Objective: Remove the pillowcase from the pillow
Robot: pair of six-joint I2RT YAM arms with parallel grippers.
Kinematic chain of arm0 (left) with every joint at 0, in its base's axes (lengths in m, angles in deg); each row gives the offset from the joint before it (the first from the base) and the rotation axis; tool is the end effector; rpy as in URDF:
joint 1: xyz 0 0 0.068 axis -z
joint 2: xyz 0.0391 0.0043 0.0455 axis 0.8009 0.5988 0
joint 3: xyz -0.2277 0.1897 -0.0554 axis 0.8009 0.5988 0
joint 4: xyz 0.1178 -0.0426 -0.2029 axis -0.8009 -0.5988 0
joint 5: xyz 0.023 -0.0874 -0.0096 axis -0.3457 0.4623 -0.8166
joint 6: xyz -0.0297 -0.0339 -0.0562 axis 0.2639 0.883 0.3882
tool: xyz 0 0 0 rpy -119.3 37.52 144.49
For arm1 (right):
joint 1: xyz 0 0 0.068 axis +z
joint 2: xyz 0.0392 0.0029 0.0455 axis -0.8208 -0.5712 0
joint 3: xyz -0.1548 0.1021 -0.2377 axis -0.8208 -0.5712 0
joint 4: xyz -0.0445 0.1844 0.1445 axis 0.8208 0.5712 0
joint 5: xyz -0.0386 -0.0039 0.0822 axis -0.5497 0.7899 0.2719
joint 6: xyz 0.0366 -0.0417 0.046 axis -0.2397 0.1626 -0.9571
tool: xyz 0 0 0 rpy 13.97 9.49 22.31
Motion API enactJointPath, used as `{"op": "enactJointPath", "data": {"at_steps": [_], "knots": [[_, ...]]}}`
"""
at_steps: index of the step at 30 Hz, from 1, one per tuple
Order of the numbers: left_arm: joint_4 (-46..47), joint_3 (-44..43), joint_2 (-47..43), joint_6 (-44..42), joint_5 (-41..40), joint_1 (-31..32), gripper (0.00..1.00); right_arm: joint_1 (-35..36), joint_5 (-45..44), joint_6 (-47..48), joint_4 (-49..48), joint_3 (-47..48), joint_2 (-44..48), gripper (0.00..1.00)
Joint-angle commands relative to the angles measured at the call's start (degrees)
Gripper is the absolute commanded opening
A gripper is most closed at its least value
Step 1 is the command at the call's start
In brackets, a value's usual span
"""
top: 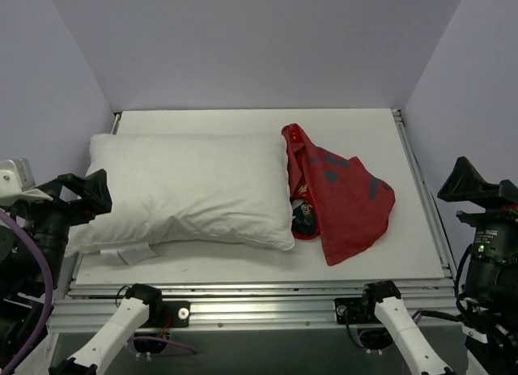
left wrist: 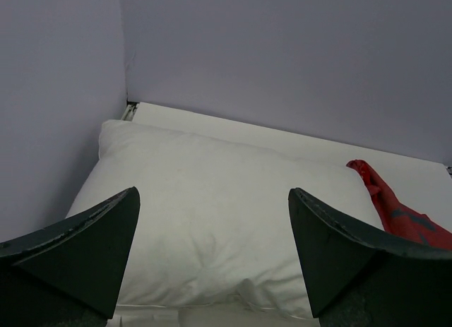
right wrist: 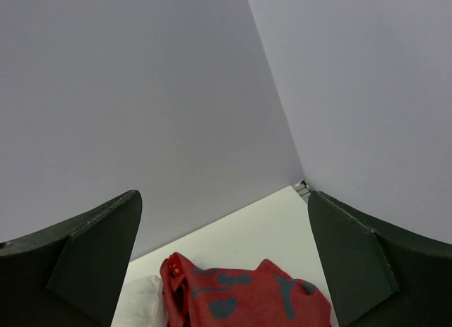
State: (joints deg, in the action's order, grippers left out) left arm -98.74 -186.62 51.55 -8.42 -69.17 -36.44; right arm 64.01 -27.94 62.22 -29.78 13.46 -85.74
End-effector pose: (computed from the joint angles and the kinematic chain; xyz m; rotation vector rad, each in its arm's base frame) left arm 0.0024 0.0221 0.5248 -0.2384 1.5361 -0.1149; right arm -0.0322 -0.0276 0.5479 0.3880 0.9892 0.1539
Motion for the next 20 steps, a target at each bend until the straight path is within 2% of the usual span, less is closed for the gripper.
{"op": "enactJointPath", "data": {"at_steps": [1, 11, 20], "knots": [[-1.3, 1.9, -2.9, -1.7, -2.9, -0.3, 0.94, 2.2, -4.2, 4.4, 0.1, -4.0, 1.7, 1.00], [-0.9, 7.1, -8.8, -1.6, -5.6, -0.3, 0.94, 3.2, -5.4, 4.6, 3.5, -12.1, 10.2, 0.98], [0.0, 9.8, -9.1, 0.1, -5.0, -0.3, 0.94, 3.7, -4.9, 4.0, 3.4, -13.3, 8.7, 0.99]]}}
